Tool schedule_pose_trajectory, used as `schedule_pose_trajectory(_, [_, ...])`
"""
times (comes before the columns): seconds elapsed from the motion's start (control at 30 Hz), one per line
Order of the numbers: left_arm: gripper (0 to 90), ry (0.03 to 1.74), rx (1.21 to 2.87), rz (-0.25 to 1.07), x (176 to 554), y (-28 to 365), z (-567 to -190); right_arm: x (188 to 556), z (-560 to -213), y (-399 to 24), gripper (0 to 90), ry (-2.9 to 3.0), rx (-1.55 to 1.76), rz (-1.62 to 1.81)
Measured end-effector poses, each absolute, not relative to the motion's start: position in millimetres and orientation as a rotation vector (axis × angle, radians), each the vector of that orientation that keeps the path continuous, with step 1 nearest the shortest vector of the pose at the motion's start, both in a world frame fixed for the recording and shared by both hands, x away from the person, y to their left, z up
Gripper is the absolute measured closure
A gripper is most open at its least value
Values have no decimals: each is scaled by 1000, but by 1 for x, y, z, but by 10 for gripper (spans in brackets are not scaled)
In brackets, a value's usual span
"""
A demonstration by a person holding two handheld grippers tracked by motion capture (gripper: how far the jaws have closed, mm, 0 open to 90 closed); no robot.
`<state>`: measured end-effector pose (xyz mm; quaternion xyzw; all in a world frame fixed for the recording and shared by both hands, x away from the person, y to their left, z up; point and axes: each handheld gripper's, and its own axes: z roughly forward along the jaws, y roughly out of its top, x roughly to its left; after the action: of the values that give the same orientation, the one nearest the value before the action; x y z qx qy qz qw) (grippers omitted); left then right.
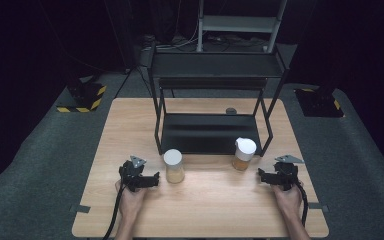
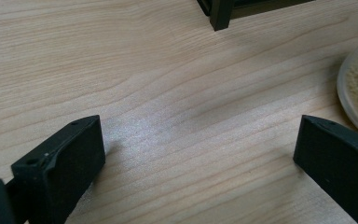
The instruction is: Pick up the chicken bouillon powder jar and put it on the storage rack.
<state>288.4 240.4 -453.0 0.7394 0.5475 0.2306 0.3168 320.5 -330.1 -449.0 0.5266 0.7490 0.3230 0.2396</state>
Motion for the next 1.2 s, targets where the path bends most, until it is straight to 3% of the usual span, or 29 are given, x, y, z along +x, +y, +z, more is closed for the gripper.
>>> schedule_pose_trajectory(0.77, [6, 1409, 1944, 536, 287, 255, -445, 320, -449, -330, 74, 2050, 1442, 884])
schedule_pose_trajectory(1.2, [7, 1345, 2046, 486, 282, 250, -431, 320, -449, -330, 75, 2051, 1439, 884])
